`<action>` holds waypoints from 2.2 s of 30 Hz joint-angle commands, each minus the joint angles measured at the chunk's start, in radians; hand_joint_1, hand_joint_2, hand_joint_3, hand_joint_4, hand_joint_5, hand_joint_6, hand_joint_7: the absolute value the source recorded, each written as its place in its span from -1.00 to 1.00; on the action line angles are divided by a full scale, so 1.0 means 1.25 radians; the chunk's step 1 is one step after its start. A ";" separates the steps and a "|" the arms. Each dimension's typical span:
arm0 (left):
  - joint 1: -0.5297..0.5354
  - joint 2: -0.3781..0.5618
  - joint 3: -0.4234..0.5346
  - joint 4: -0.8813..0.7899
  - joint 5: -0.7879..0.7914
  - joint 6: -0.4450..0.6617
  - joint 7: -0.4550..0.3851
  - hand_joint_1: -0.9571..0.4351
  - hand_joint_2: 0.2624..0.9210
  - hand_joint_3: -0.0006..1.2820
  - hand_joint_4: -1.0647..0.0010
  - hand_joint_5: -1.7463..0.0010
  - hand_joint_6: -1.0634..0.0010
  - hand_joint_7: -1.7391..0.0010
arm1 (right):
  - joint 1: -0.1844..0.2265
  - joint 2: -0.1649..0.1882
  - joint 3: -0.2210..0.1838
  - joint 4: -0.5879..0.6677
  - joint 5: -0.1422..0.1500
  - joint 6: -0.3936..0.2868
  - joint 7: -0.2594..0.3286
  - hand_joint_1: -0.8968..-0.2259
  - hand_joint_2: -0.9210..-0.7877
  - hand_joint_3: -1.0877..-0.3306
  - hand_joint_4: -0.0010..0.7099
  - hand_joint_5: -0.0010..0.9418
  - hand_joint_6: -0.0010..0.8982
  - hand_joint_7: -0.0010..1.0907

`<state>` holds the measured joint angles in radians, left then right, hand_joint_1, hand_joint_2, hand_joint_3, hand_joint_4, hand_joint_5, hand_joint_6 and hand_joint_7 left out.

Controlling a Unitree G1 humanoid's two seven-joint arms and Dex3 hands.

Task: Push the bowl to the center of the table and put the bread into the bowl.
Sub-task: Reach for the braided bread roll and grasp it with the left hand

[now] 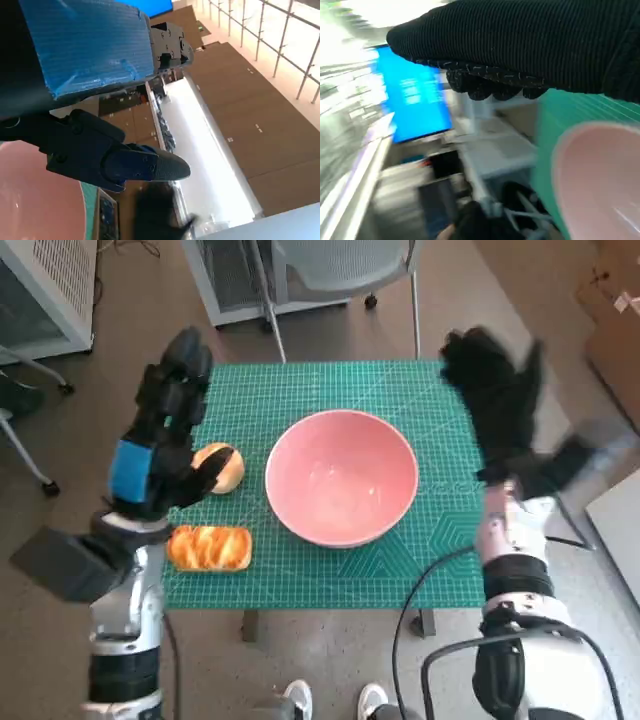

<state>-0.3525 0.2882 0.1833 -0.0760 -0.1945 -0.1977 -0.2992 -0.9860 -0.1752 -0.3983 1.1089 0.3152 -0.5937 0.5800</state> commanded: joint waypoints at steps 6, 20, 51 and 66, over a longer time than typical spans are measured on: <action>0.087 0.236 0.060 -0.188 0.106 0.140 -0.086 -0.47 0.85 -0.84 1.00 1.00 1.00 0.63 | 0.079 0.007 0.013 -0.174 0.070 -0.063 0.106 -0.22 -1.00 -0.10 -0.33 -0.98 -0.18 -0.95; 0.153 0.507 -0.060 -0.504 0.318 0.641 -0.257 -0.01 0.34 -1.00 0.83 0.99 0.53 0.88 | 0.111 0.009 0.041 -0.260 0.078 -0.044 0.091 -0.28 -1.00 -0.02 -0.28 -0.98 -0.19 -0.97; 0.010 0.403 -0.440 -0.151 0.515 0.717 -0.237 0.25 0.50 -0.97 0.57 0.97 0.15 0.96 | 0.117 0.016 0.050 -0.272 0.128 0.002 0.118 -0.28 -1.00 0.03 -0.25 -0.99 -0.16 -0.97; 0.042 0.380 -0.411 -0.102 0.606 0.505 -0.090 0.38 0.95 -0.94 -0.40 -0.25 -0.31 -0.17 | 0.144 0.020 0.053 -0.320 0.128 0.015 0.104 -0.31 -1.00 0.02 -0.24 -0.99 -0.14 -0.97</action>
<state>-0.3227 0.7577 -0.3739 -0.1722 0.5568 0.4915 -0.4405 -0.8364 -0.1533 -0.3340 0.7233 0.4702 -0.5888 0.7203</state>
